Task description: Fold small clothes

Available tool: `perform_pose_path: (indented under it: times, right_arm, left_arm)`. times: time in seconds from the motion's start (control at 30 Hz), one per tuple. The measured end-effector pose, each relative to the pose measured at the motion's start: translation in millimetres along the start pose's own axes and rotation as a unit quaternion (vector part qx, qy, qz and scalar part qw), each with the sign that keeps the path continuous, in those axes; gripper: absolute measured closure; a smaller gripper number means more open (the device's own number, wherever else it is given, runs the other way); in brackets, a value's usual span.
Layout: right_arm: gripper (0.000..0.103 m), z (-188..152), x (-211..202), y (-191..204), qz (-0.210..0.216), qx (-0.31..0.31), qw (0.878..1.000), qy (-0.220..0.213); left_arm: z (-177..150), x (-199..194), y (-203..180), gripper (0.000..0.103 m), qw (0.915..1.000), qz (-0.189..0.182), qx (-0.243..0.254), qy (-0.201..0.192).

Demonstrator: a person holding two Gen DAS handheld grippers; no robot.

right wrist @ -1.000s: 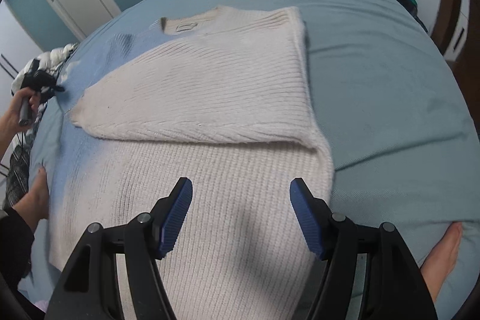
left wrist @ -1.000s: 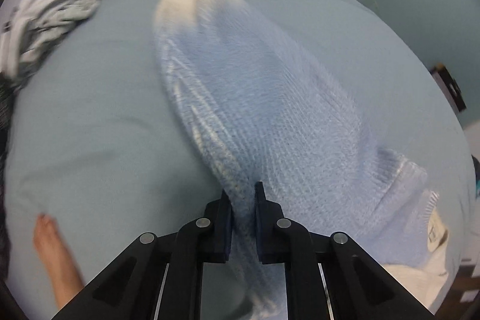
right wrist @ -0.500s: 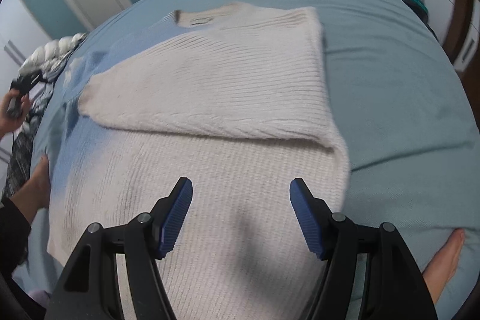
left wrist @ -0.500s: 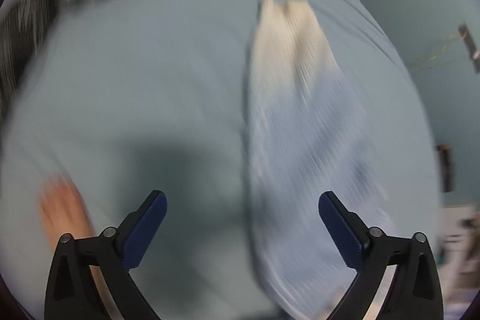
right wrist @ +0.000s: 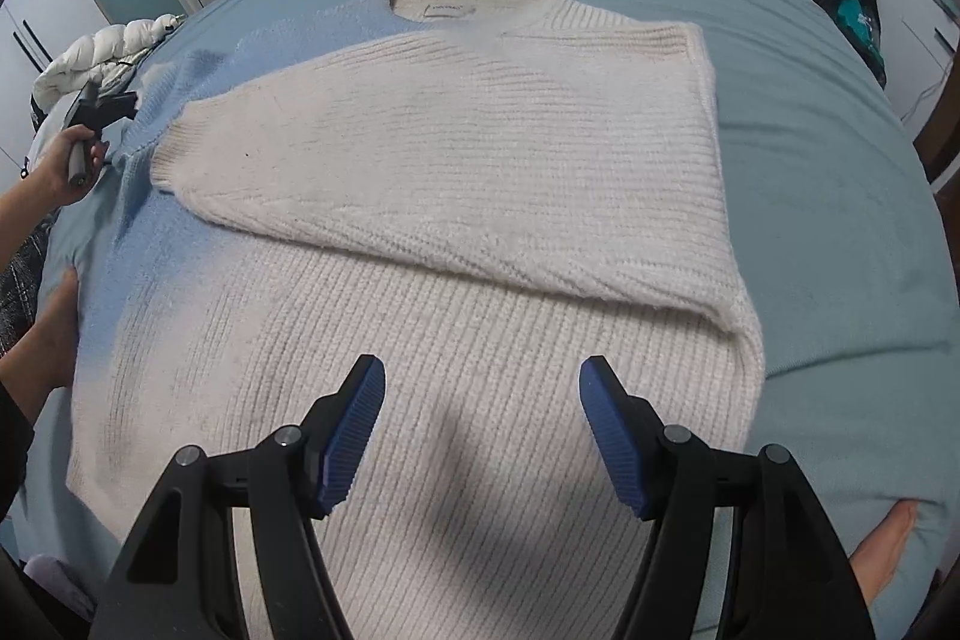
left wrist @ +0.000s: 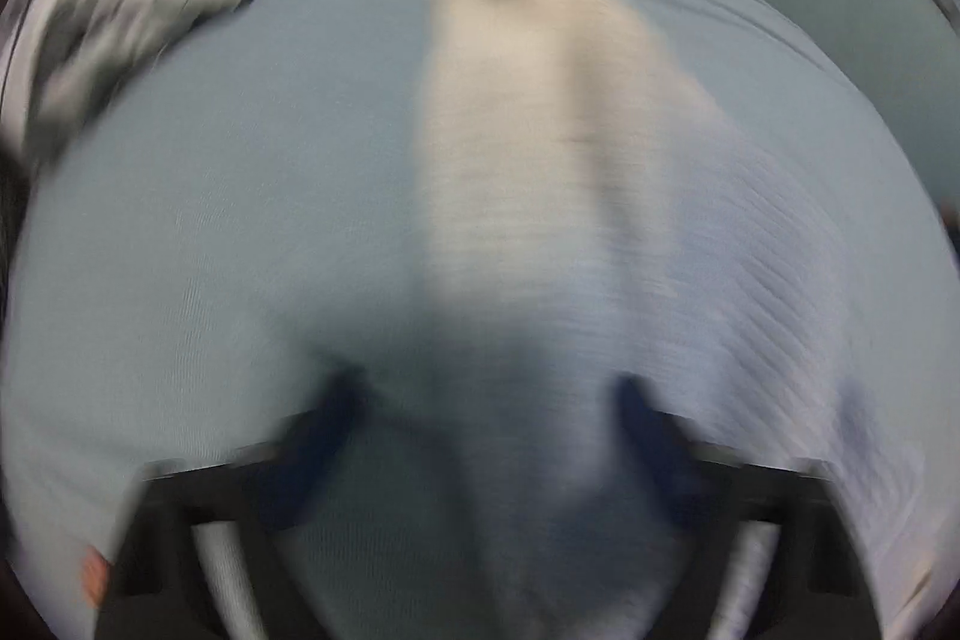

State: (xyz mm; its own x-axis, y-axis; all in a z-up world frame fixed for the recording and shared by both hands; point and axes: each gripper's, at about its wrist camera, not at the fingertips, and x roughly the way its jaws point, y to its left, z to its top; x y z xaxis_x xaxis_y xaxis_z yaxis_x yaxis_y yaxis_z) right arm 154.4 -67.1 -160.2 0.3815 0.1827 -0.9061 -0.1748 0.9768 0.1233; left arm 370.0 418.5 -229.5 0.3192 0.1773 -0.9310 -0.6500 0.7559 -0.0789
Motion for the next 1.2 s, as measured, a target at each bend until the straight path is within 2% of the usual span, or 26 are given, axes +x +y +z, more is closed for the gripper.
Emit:
perform_pose_path:
  times: [0.03, 0.07, 0.1, 0.2, 0.3, 0.4, 0.43, 0.47, 0.5, 0.57, 0.6, 0.63, 0.67, 0.7, 0.73, 0.8, 0.83, 0.9, 0.93, 0.97, 1.03, 1.07, 1.1, 1.17, 1.2]
  right_arm:
    - [0.039, 1.3, -0.4, -0.7, 0.001, 0.001, 1.0, -0.004]
    - [0.039, 1.7, -1.6, -2.1, 0.002, 0.004, 1.0, -0.006]
    - [0.039, 1.5, -3.6, -4.3, 0.003, 0.009, 1.0, -0.01]
    - [0.039, -1.7, -12.5, -10.8, 0.006, 0.018, 1.0, -0.019]
    - [0.039, -4.2, -26.1, -17.8, 0.011, 0.024, 0.999, -0.04]
    - [0.039, -4.6, -36.8, -26.4, 0.021, 0.038, 0.997, -0.057]
    - [0.039, -5.0, -38.6, -28.7, 0.022, 0.041, 0.997, -0.06]
    - [0.039, -5.5, -40.1, -31.0, 0.025, 0.046, 0.997, -0.063]
    - [0.039, -6.3, -41.5, -33.2, 0.028, 0.05, 0.996, -0.065]
    - [0.039, -8.8, -43.9, -37.6, 0.03, 0.054, 0.996, -0.07]
    - [0.039, -10.1, -44.9, -39.2, 0.029, 0.056, 0.995, -0.072]
    - [0.039, -10.9, -45.4, -40.6, 0.029, 0.058, 0.995, -0.073]
    - [0.039, -12.8, -45.5, -43.4, 0.03, 0.063, 0.995, -0.073]
    - [0.039, -14.0, -44.3, -47.8, 0.03, 0.07, 0.995, -0.07]
    - [0.037, -15.6, -42.4, -52.1, 0.03, 0.079, 0.994, -0.064]
    - [0.033, -17.2, -38.5, -58.1, 0.03, 0.093, 0.994, -0.055]
    - [0.033, -17.8, -37.8, -59.6, 0.03, 0.096, 0.994, -0.053]
    - [0.033, -14.3, -38.6, -57.6, 0.016, 0.088, 0.995, -0.047]
    - [0.033, -9.8, -39.8, -52.6, 0.009, 0.08, 0.996, -0.046]
    - [0.033, -3.8, -40.9, -44.4, 0.005, 0.068, 0.997, -0.042]
    - [0.033, 18.1, -39.7, -12.8, -0.004, 0.02, 0.999, -0.028]
    - [0.033, 28.2, -37.4, 3.5, -0.009, -0.001, 1.0, -0.021]
    - [0.033, 43.4, -35.2, 29.9, -0.009, -0.033, 0.999, -0.013]
    - [0.033, 69.1, -27.1, 78.4, 0.014, -0.08, 0.997, 0.002]
    - [0.033, 86.1, -16.8, 105.5, 0.042, -0.092, 0.995, 0.019]
  left_arm:
    - [0.6, -6.3, -12.7, 0.092, 0.9995, -0.013, 0.03, -0.002]
    - [2.8, -17.2, -23.2, 0.093, 0.9986, 0.008, 0.05, -0.015]
    - [7.6, -39.4, -28.2, 0.094, 0.9972, 0.029, 0.044, -0.053]
    - [35.3, -116.0, -29.3, 0.094, 0.99, -0.011, -0.006, -0.14]
    - [65.9, -174.6, -52.9, 0.094, 0.9836, -0.031, 0.003, -0.178]
    - [45.2, -233.4, -100.2, 0.094, 0.9783, -0.054, 0.053, -0.193]
    - [33.4, -245.9, -109.8, 0.094, 0.9745, -0.059, 0.079, -0.202]
    - [18.6, -263.7, -135.8, 0.094, 0.9683, -0.069, 0.119, -0.208]
    - [-6.4, -275.8, -160.2, 0.093, 0.9573, -0.093, 0.179, -0.207]
    - [-78.3, -290.7, -204.8, 0.086, 0.9209, -0.162, 0.313, -0.166]
    - [-108.8, -292.8, -217.8, 0.07, 0.9001, -0.202, 0.365, -0.124]
    - [-154.2, -293.7, -226.2, 0.034, 0.8697, -0.25, 0.421, -0.064]
    - [-191.1, -297.1, -224.4, 0.016, 0.8549, -0.263, 0.444, -0.05]
    - [-222.9, -301.0, -216.4, 0.0, 0.8453, -0.259, 0.463, -0.062]
    - [-240.4, -303.3, -209.3, 0.0, 0.8397, -0.259, 0.472, -0.074]
    - [-283.1, -301.3, -187.5, 0.0, 0.8229, -0.258, 0.5, -0.082]
    - [-293.7, -299.5, -179.4, 0.0, 0.8223, -0.252, 0.503, -0.086]
    - [-313.3, -290.8, -162.8, 0.0, 0.8281, -0.219, 0.505, -0.106]
    - [-321.0, -281.7, -159.0, 0.0, 0.833, -0.193, 0.508, -0.104]
    - [-326.9, -272.1, -158.7, 0.0, 0.8418, -0.159, 0.506, -0.101]
    - [-310.1, -232.2, -133.2, 0.0, 0.8745, -0.083, 0.467, -0.101]
    - [-307.2, -220.0, -123.4, 0.0, 0.8834, -0.063, 0.454, -0.099]
    - [-299.9, -207.3, -117.5, 0.0, 0.8969, -0.031, 0.431, -0.095]
    - [-277.5, -191.0, -97.4, 0.0, 0.9197, -0.003, 0.382, -0.092]
    - [-272.9, -188.5, -90.9, 0.0, 0.9268, -0.003, 0.365, -0.087]
